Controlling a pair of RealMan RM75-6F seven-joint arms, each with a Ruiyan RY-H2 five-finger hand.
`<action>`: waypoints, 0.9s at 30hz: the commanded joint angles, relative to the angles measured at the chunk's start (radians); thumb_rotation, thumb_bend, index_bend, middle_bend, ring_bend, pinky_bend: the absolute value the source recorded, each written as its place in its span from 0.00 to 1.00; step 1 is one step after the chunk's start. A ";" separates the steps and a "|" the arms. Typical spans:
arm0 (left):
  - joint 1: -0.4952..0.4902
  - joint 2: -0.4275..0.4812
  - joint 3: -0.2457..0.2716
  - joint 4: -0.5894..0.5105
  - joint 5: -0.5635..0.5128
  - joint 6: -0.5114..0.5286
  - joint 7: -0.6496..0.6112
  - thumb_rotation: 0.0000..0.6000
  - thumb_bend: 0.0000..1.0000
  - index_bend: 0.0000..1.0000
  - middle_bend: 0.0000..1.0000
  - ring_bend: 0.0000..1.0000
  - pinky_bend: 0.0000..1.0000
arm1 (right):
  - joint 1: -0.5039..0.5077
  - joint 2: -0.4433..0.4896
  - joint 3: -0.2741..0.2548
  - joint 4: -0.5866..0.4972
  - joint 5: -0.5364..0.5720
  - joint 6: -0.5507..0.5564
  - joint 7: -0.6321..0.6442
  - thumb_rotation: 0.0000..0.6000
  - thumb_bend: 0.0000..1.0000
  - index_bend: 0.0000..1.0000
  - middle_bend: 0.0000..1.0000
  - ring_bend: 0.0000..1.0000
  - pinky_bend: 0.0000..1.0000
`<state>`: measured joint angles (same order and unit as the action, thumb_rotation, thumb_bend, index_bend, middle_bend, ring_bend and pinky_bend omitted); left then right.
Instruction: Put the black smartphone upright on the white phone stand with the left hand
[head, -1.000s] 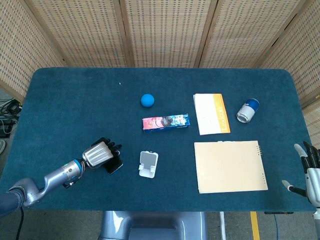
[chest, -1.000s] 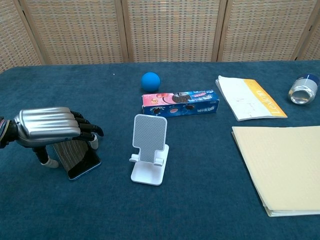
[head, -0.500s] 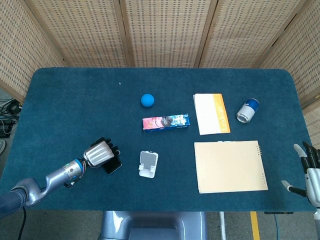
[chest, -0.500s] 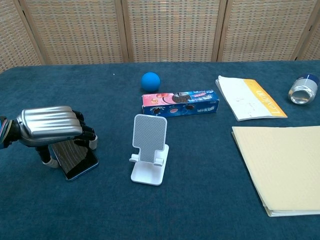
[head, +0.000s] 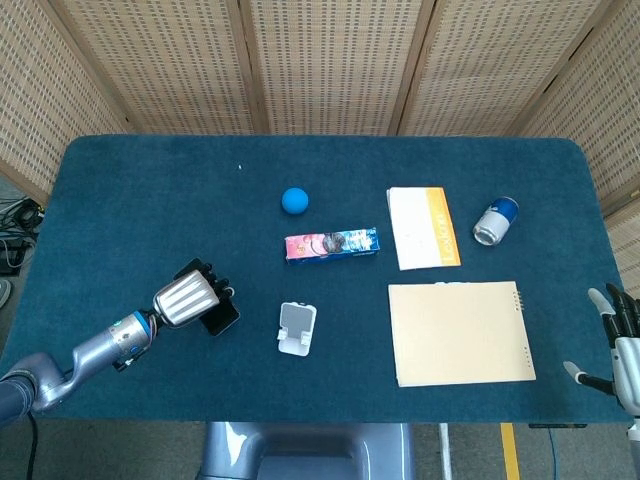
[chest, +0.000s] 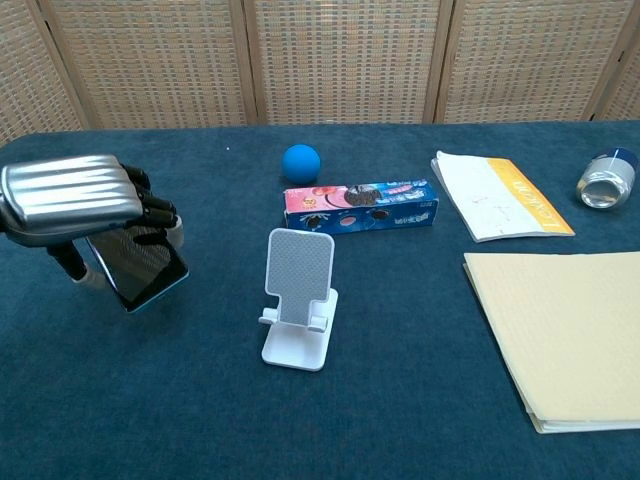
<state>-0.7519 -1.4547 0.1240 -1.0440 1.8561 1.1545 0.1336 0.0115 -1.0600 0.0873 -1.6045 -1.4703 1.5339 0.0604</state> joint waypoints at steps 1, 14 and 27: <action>0.000 0.058 -0.038 -0.066 0.028 0.095 0.072 1.00 0.08 0.63 0.49 0.53 0.36 | -0.001 0.001 -0.001 -0.001 -0.004 0.003 0.003 1.00 0.00 0.09 0.00 0.00 0.00; -0.098 0.147 -0.105 -0.186 0.333 0.216 0.614 1.00 0.08 0.65 0.49 0.53 0.32 | 0.001 0.007 -0.005 -0.001 -0.010 -0.003 0.022 1.00 0.00 0.10 0.00 0.00 0.00; -0.159 0.112 -0.136 -0.290 0.394 0.008 0.876 1.00 0.08 0.61 0.45 0.51 0.24 | 0.000 0.013 -0.005 0.001 -0.012 -0.002 0.042 1.00 0.00 0.10 0.00 0.00 0.00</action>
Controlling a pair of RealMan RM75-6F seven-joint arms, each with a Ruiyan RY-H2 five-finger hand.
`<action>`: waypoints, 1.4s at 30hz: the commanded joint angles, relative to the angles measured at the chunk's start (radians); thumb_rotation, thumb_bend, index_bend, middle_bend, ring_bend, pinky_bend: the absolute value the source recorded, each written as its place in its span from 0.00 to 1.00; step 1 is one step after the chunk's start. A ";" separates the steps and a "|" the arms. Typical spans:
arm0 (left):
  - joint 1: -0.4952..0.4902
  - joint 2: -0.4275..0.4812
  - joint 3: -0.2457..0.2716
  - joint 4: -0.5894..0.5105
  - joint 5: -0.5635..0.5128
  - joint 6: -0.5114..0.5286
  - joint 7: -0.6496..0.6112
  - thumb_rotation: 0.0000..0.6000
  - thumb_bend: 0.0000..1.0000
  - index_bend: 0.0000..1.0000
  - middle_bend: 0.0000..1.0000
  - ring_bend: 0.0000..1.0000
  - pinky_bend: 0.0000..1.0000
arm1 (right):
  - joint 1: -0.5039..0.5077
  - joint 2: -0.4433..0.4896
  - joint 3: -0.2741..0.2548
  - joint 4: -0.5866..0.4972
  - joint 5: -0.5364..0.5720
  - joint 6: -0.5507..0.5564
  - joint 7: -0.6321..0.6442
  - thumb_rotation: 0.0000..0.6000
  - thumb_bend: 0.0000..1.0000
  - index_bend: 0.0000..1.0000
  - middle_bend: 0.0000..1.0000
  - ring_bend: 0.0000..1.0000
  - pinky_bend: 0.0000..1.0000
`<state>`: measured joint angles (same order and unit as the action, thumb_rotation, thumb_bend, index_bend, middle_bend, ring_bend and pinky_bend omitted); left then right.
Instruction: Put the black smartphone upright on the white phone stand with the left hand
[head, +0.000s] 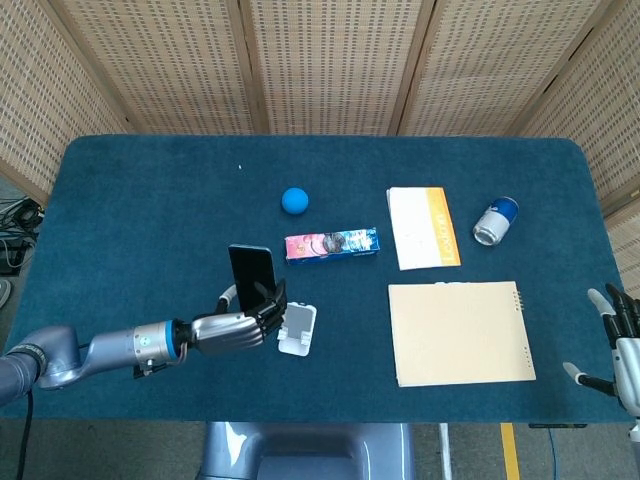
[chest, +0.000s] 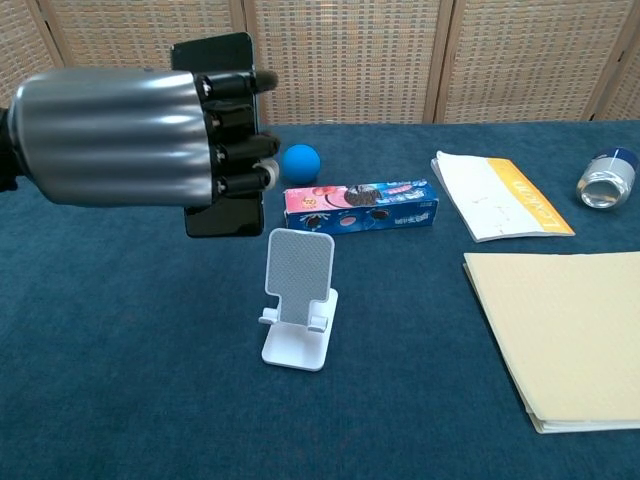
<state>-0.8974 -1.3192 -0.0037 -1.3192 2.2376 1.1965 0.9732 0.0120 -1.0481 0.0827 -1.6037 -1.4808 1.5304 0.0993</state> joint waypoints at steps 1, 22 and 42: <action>-0.014 -0.031 -0.009 -0.014 0.013 -0.045 0.048 1.00 0.08 0.61 0.45 0.51 0.24 | -0.001 0.002 -0.001 0.000 -0.002 0.002 0.006 1.00 0.00 0.10 0.00 0.00 0.00; -0.101 -0.183 -0.035 0.009 -0.011 -0.293 0.168 1.00 0.08 0.59 0.43 0.50 0.24 | -0.006 0.026 0.008 0.016 0.019 -0.005 0.091 1.00 0.00 0.10 0.00 0.00 0.00; -0.085 -0.268 -0.024 0.065 -0.039 -0.297 0.213 1.00 0.09 0.59 0.43 0.50 0.24 | -0.007 0.030 0.008 0.025 0.018 -0.006 0.117 1.00 0.00 0.10 0.00 0.00 0.00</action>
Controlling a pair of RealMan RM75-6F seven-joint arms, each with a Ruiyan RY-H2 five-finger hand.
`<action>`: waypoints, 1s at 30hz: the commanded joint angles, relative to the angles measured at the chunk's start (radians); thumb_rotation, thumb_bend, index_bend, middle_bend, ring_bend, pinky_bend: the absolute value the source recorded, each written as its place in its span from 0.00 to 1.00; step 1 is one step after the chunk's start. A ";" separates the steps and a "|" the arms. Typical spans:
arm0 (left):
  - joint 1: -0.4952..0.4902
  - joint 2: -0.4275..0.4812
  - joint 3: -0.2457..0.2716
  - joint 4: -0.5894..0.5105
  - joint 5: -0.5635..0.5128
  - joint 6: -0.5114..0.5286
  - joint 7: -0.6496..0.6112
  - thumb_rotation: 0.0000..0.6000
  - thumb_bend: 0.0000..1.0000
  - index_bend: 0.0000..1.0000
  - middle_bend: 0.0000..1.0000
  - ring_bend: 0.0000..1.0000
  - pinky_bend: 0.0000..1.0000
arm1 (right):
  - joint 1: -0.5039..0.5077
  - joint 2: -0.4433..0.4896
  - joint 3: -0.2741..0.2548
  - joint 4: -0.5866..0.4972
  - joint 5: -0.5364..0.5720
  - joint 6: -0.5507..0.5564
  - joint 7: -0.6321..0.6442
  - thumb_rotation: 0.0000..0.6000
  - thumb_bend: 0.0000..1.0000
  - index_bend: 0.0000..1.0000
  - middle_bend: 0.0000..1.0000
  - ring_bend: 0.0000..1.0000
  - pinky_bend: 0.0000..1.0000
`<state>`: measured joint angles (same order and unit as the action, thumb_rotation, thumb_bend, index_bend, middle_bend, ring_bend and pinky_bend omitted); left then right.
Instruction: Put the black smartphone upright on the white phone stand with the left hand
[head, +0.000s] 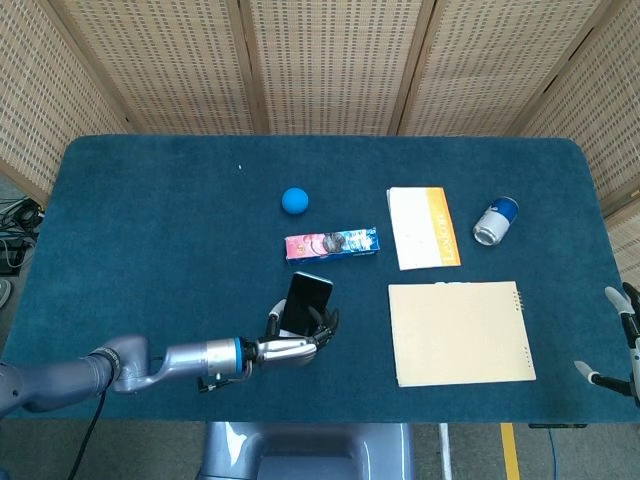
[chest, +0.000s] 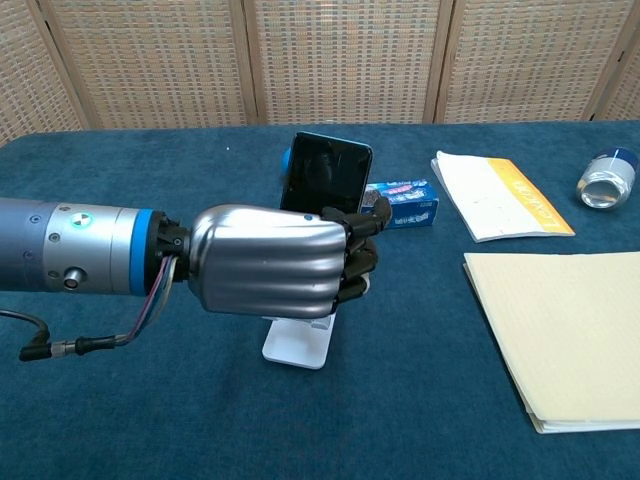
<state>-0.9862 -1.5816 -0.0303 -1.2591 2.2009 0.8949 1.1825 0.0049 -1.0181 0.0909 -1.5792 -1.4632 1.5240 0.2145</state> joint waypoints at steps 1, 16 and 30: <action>0.005 -0.008 0.004 0.007 -0.004 0.005 0.003 1.00 0.09 0.59 0.43 0.50 0.24 | 0.000 0.001 0.000 0.000 0.000 0.000 0.003 1.00 0.00 0.10 0.00 0.00 0.00; 0.050 -0.035 0.029 0.045 -0.019 0.074 0.010 1.00 0.06 0.31 0.21 0.31 0.22 | 0.001 0.002 -0.002 -0.002 -0.004 -0.002 0.004 1.00 0.00 0.10 0.00 0.00 0.00; 0.108 0.098 0.032 -0.065 -0.033 0.215 -0.032 1.00 0.05 0.00 0.00 0.00 0.08 | 0.000 0.003 -0.007 -0.008 -0.016 0.003 0.000 1.00 0.00 0.10 0.00 0.00 0.00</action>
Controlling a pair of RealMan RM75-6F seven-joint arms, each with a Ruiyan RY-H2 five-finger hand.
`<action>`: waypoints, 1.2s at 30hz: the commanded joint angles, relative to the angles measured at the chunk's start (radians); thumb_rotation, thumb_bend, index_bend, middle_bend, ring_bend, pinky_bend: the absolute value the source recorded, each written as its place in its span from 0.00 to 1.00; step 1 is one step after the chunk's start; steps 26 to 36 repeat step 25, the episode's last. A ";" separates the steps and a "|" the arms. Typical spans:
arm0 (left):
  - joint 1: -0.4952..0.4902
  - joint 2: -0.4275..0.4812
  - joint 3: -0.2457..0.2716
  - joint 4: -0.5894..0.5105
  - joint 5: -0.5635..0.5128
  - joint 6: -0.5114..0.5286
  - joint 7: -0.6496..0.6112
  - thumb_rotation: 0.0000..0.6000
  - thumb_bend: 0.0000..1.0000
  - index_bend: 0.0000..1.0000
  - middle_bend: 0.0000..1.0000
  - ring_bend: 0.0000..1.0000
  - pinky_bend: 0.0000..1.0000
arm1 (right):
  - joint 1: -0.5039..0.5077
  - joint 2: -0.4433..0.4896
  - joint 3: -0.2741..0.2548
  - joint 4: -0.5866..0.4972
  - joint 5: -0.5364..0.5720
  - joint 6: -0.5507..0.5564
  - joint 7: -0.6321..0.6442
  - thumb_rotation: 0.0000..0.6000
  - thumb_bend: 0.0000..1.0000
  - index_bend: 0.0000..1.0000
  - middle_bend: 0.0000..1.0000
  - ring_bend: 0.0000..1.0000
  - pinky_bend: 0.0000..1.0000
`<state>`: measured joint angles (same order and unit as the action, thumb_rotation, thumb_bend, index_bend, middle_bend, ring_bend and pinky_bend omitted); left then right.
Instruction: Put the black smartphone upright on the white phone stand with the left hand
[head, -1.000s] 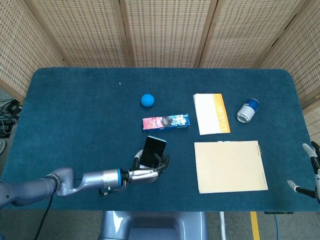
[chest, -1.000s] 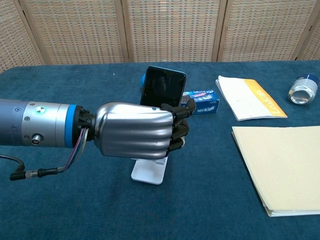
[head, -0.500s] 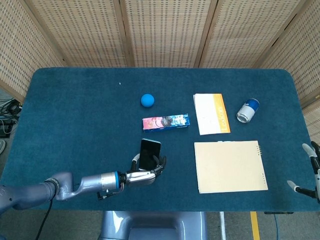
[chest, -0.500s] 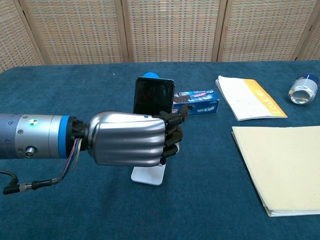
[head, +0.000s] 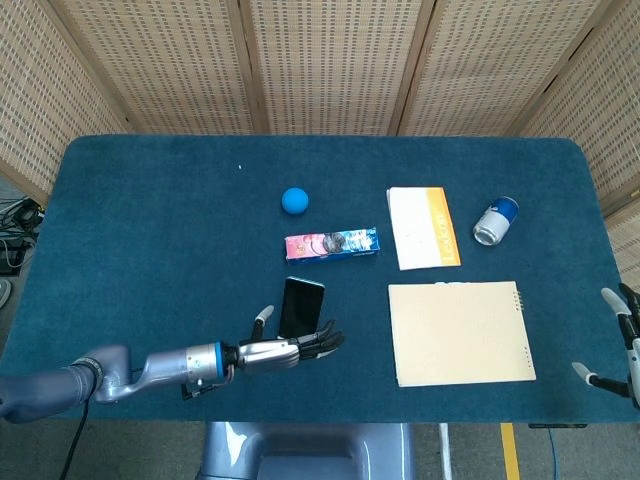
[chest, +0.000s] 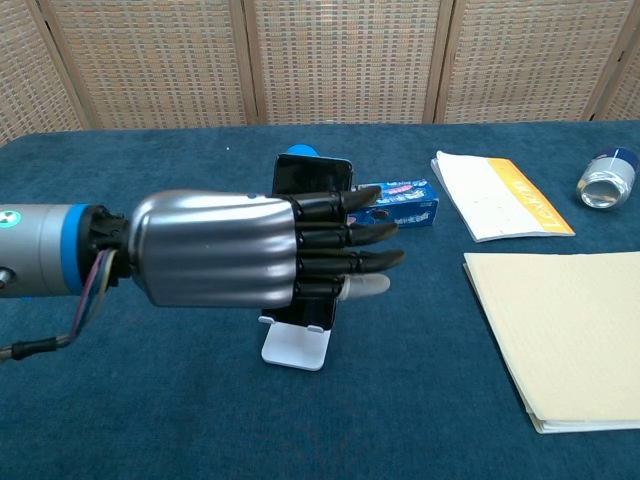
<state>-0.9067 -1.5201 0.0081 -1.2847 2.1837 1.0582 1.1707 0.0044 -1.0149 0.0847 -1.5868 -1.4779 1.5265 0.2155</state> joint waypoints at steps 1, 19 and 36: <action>0.042 0.050 -0.009 -0.052 -0.024 0.076 -0.031 1.00 0.05 0.00 0.00 0.00 0.07 | 0.000 0.000 -0.001 -0.001 -0.002 0.000 -0.001 1.00 0.00 0.10 0.00 0.00 0.00; 0.605 0.155 -0.030 -0.362 -0.655 0.575 -0.581 1.00 0.00 0.00 0.00 0.00 0.00 | 0.001 -0.006 -0.007 -0.014 -0.014 0.005 -0.032 1.00 0.00 0.10 0.00 0.00 0.00; 0.699 0.217 0.014 -0.461 -0.752 0.565 -0.704 1.00 0.00 0.00 0.00 0.00 0.00 | 0.002 -0.010 -0.009 -0.017 -0.017 0.005 -0.047 1.00 0.00 0.10 0.00 0.00 0.00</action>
